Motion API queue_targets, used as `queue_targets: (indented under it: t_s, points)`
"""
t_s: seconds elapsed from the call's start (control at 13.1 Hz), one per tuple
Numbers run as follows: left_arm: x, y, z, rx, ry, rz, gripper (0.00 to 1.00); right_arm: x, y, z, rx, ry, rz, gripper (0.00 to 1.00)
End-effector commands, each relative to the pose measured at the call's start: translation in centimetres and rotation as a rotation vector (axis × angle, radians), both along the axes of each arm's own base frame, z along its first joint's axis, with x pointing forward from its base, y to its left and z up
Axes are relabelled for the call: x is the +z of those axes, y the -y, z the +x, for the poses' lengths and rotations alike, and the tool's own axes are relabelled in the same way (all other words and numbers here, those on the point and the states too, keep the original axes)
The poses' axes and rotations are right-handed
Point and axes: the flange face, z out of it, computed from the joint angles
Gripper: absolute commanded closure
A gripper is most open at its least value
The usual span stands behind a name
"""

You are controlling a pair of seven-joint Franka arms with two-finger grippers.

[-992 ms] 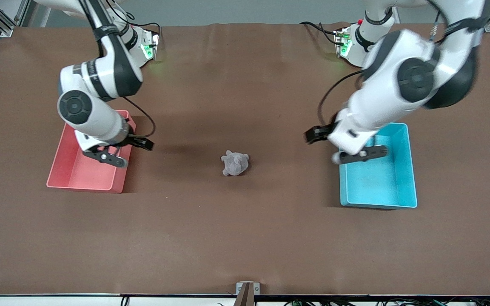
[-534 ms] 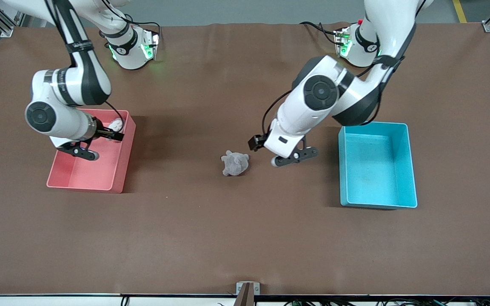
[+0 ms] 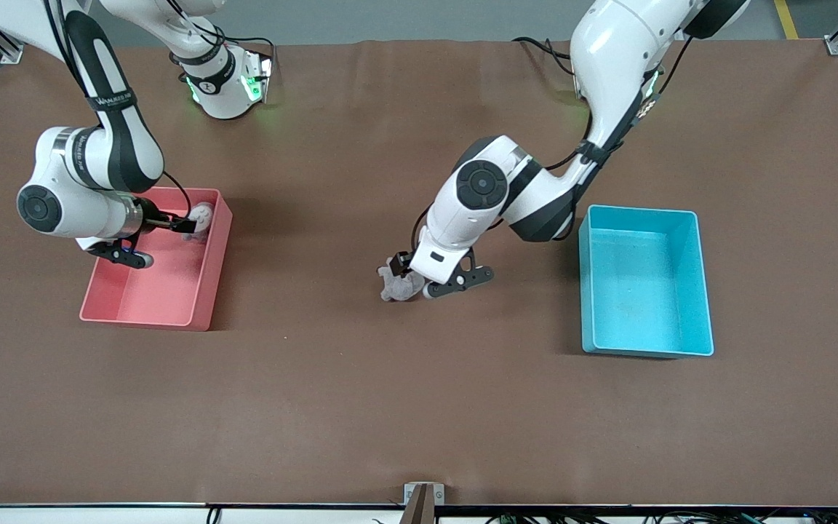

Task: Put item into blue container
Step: 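Grasp the plush with the left gripper while the right gripper grasps another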

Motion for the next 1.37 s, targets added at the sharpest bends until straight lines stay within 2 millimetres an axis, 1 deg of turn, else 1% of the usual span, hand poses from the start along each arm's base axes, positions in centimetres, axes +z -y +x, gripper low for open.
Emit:
queue_targets:
  t_s: [0.0,0.08,0.15,0.23,0.31,0.46,0.53,0.61,0.69,0.76,0.84,0.92,1.07,1.15,1.22,1.3]
  points:
    - [-2.1,2.3,-0.1,0.005,0.053,-0.005,0.02,-2.4,0.6,-0.6,-0.021,-0.026,0.073,0.00]
    - [-3.1,2.8,-0.5,0.002,0.063,0.003,0.02,-3.0,0.6,-0.7,-0.023,-0.037,0.085,0.00]
    - [-4.2,2.8,-0.4,0.006,0.073,0.012,0.02,-3.7,0.6,-0.9,-0.017,-0.052,0.089,0.00]
    - [-5.1,3.2,-0.7,0.001,0.083,0.008,0.02,-4.2,0.6,-1.0,-0.020,-0.059,0.090,0.00]
    - [-6.0,3.2,-0.5,0.009,0.095,-0.004,0.02,-4.4,0.6,-1.0,-0.030,-0.062,0.096,0.00]
    - [-7.5,3.6,-0.8,0.002,0.097,-0.006,0.02,-4.5,0.6,-1.0,-0.030,-0.064,0.097,0.00]
    - [-8.0,3.3,-0.7,0.002,0.099,0.003,0.02,-4.5,0.6,-1.0,-0.032,-0.065,0.097,0.00]
    - [-8.3,3.4,-0.8,-0.003,0.099,0.008,0.02,-4.7,0.7,-1.0,-0.032,-0.068,0.096,0.03]
    - [-9.1,3.3,-0.9,-0.010,0.097,0.021,0.03,-4.8,0.6,-1.1,-0.032,-0.071,0.097,0.10]
    - [-10.0,3.9,-1.7,-0.024,0.092,0.029,0.05,-4.8,0.7,-1.0,-0.032,-0.071,0.097,0.19]
    - [-10.8,4.2,-2.1,-0.031,0.097,0.040,0.07,-4.7,0.6,-0.9,-0.030,-0.073,0.098,0.30]
    - [-11.1,4.3,-2.3,-0.038,0.110,0.054,0.10,-4.6,0.6,-0.9,-0.028,-0.071,0.099,0.43]
    - [-11.9,4.7,-3.0,-0.050,0.115,0.073,0.27,-4.5,0.6,-0.8,-0.032,-0.069,0.100,0.65]
    - [-11.7,4.7,-2.9,-0.052,0.120,0.071,0.39,-4.5,0.6,-0.8,-0.033,-0.069,0.101,0.77]
    - [-11.5,4.6,-2.7,-0.052,0.122,0.070,0.50,-4.5,0.8,-0.8,-0.038,-0.070,0.102,0.88]
    - [-11.1,4.6,-2.6,-0.051,0.126,0.067,0.60,-4.5,1.3,-0.8,-0.047,-0.068,0.102,0.95]
